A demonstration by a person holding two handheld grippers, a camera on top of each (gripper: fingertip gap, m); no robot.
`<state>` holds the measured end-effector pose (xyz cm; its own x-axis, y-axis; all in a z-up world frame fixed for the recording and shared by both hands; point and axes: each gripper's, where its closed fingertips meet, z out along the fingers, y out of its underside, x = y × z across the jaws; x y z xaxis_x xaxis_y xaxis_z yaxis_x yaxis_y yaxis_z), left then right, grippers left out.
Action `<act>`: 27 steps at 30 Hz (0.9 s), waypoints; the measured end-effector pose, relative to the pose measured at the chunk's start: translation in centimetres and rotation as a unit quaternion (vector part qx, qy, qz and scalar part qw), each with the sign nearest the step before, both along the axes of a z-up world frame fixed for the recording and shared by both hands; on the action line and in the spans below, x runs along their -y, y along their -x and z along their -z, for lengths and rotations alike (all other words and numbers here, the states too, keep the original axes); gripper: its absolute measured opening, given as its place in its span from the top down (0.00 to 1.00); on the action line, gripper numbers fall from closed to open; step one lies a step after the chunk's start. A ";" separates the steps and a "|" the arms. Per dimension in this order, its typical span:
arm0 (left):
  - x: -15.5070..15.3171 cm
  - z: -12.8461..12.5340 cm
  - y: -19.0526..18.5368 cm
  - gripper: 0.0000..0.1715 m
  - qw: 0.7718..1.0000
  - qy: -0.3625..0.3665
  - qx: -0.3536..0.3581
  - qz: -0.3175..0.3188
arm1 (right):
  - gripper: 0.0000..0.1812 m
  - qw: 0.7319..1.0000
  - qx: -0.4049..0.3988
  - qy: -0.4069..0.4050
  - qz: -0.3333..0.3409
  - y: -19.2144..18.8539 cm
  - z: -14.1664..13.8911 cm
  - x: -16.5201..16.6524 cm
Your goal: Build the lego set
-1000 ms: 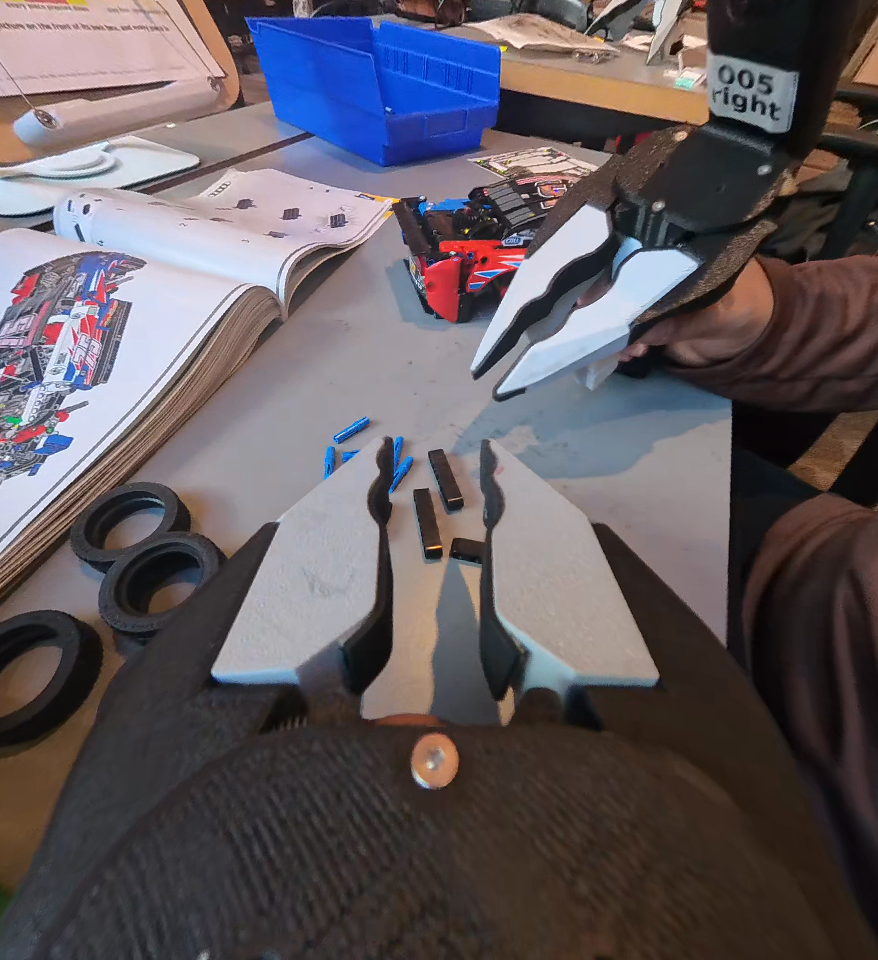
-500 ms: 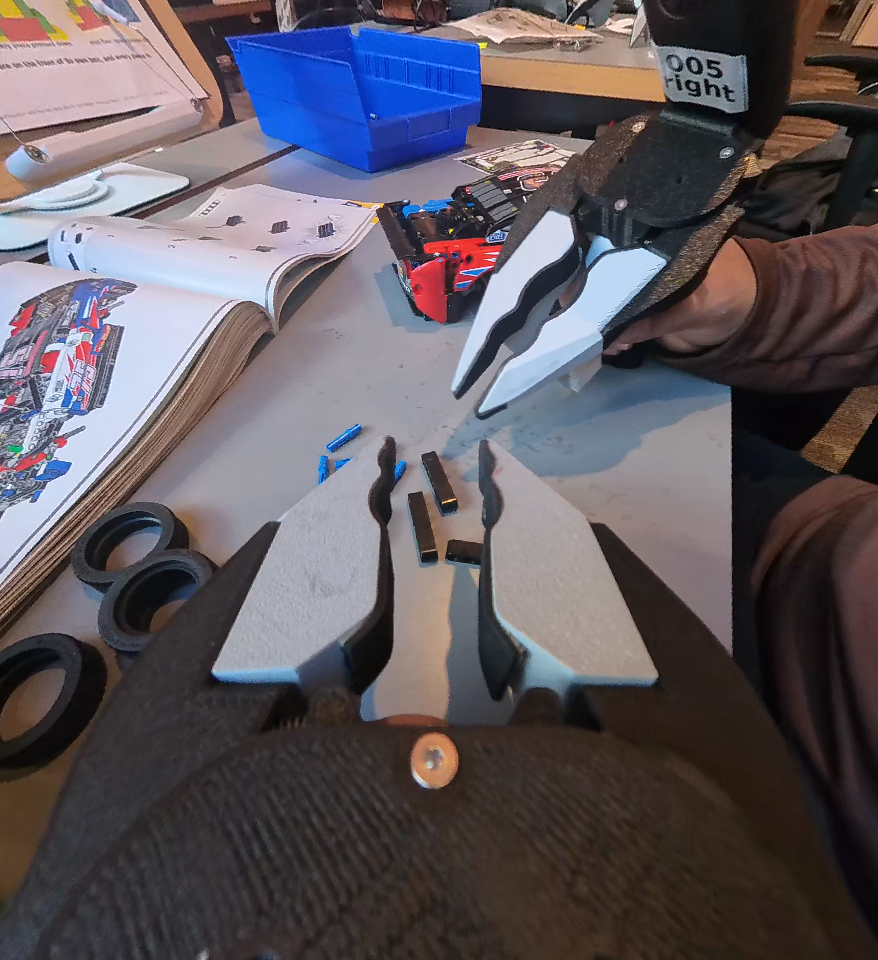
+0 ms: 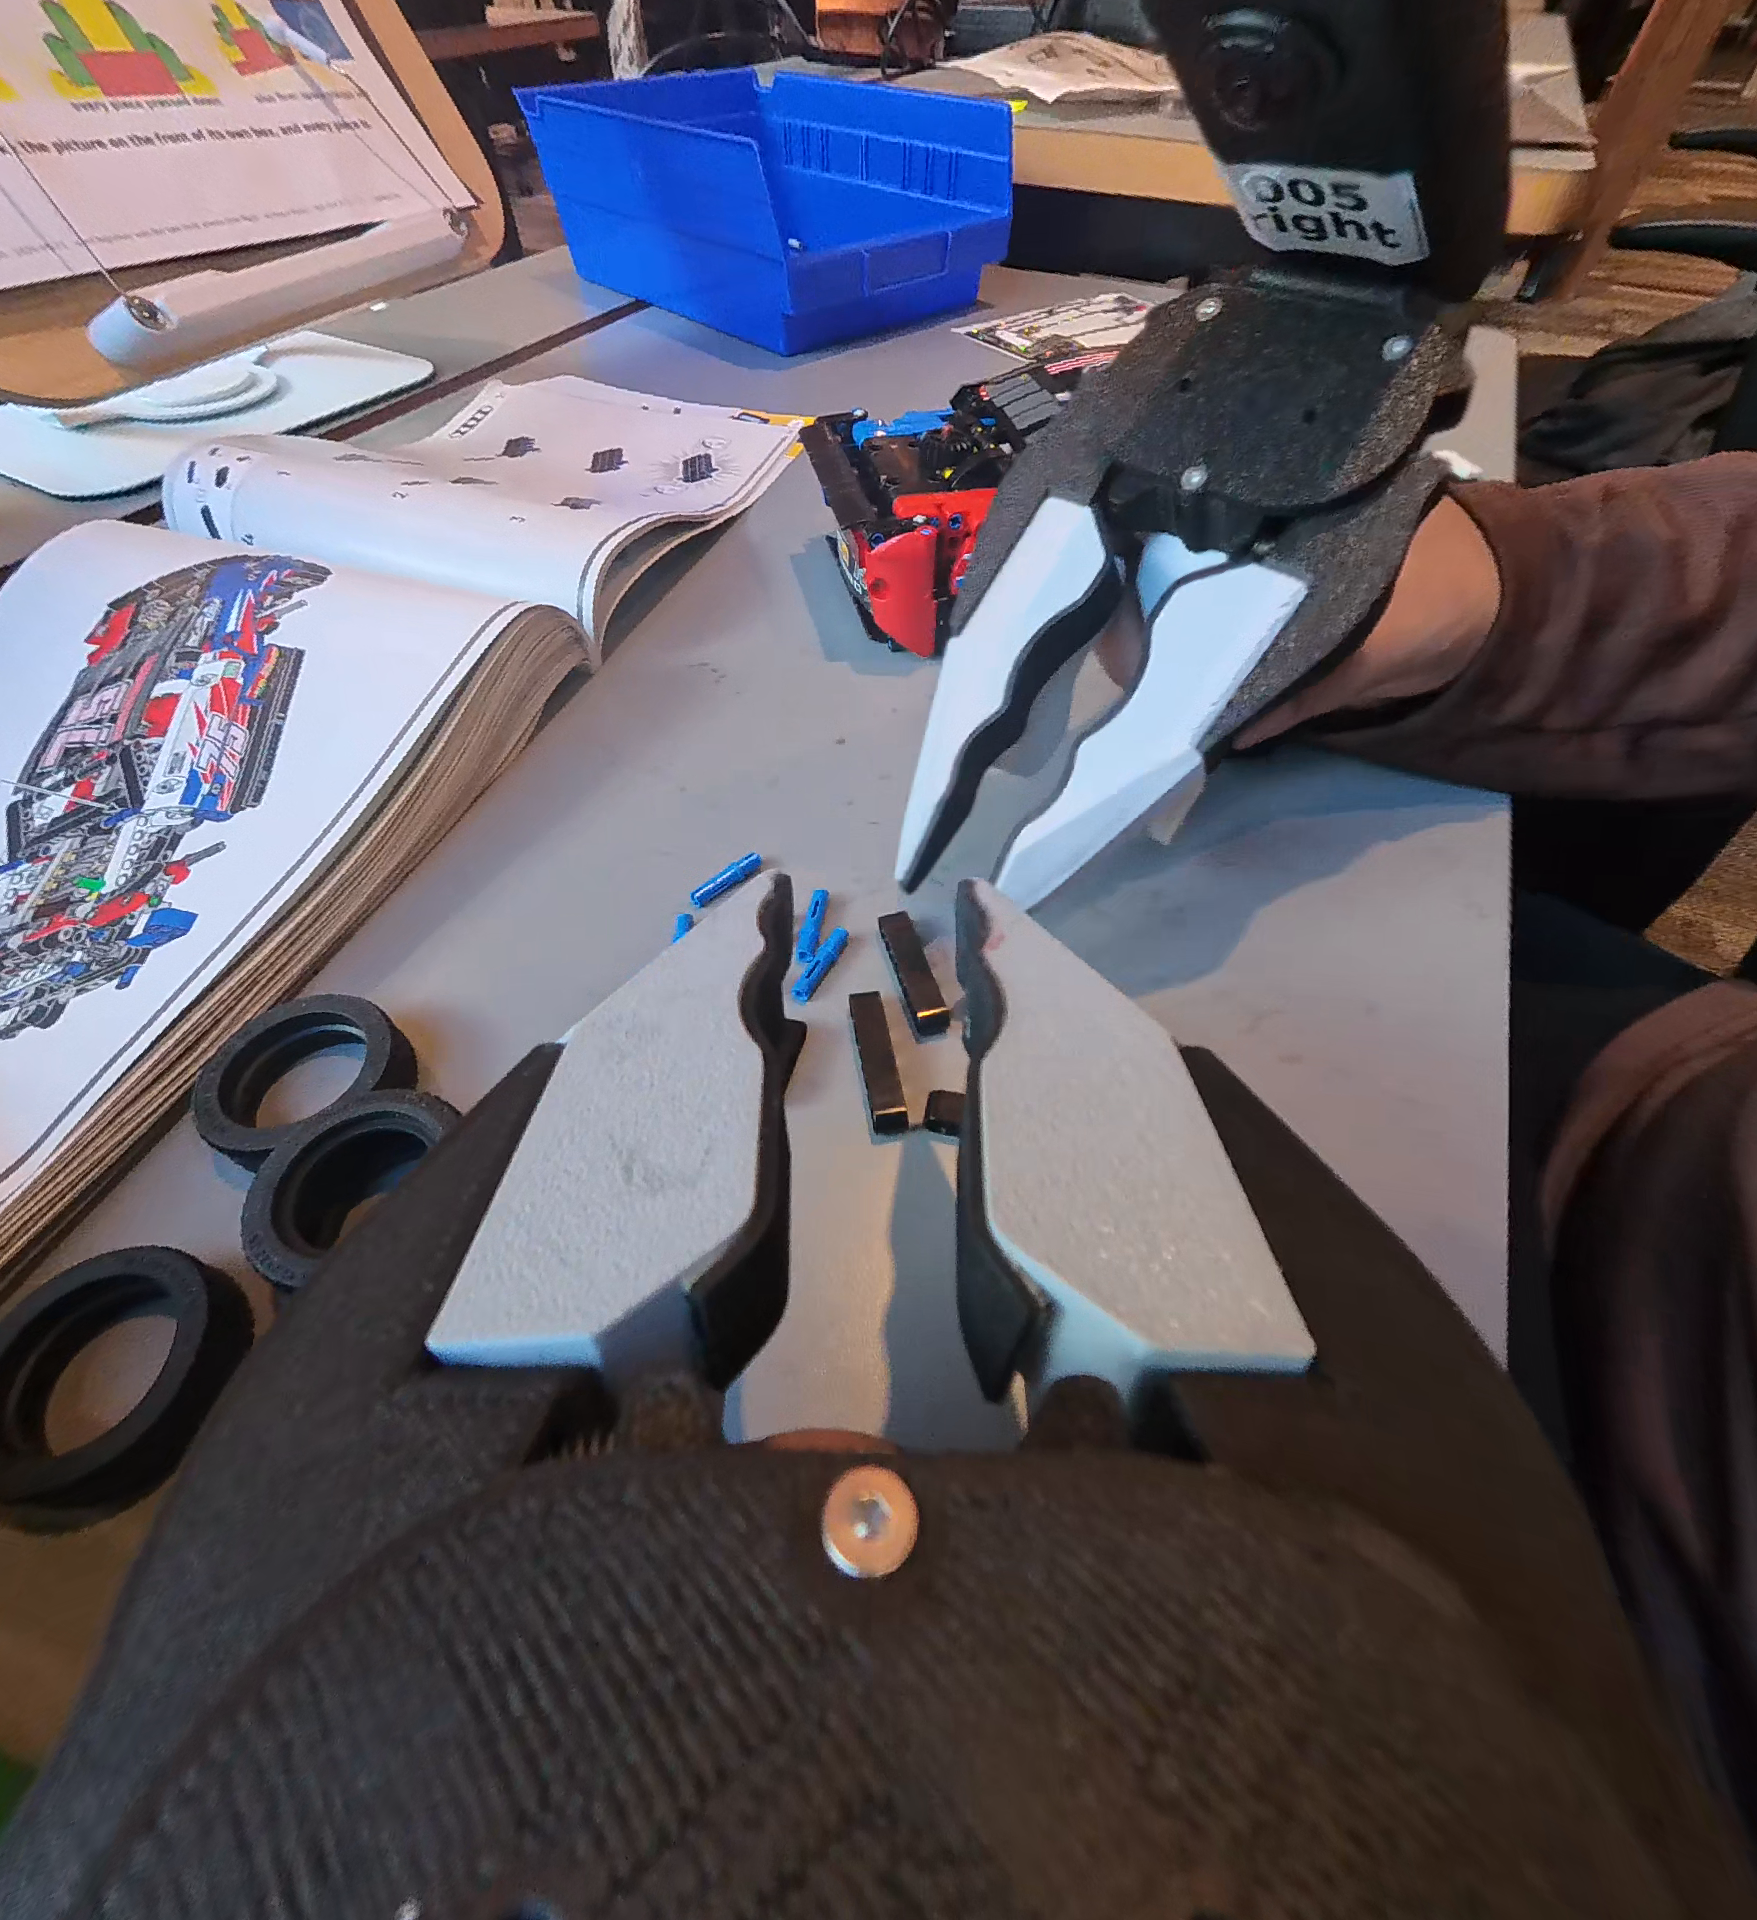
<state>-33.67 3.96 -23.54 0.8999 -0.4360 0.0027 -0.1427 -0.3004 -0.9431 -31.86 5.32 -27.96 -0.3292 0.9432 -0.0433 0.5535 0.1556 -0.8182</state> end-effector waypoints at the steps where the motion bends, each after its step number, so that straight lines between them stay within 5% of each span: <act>1: 0.0 0.0 0.0 0.83 1.000 -0.001 -0.001 0.000 | 0.87 1.000 0.003 -0.011 -0.004 0.3 0.2 0.0; 6: 0.0 -0.1 0.0 0.84 1.000 -0.004 0.000 -0.001 | 0.83 0.998 0.041 -0.029 -0.040 0.5 1.5 0.8; 12: 0.0 0.0 0.0 0.84 1.000 -0.001 0.000 -0.001 | 0.84 0.995 0.065 0.050 -0.052 -2.4 1.1 2.4; 27: 0.0 0.2 0.0 0.84 1.000 0.012 0.009 0.005 | 0.81 0.996 0.079 0.016 -0.031 -4.0 1.9 2.1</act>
<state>-33.63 3.99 -23.75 0.8951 -0.4449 0.0291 -0.1290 -0.3210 -0.9382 -27.89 3.19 -29.83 -0.3740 0.9184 -0.1289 0.6652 0.1688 -0.7274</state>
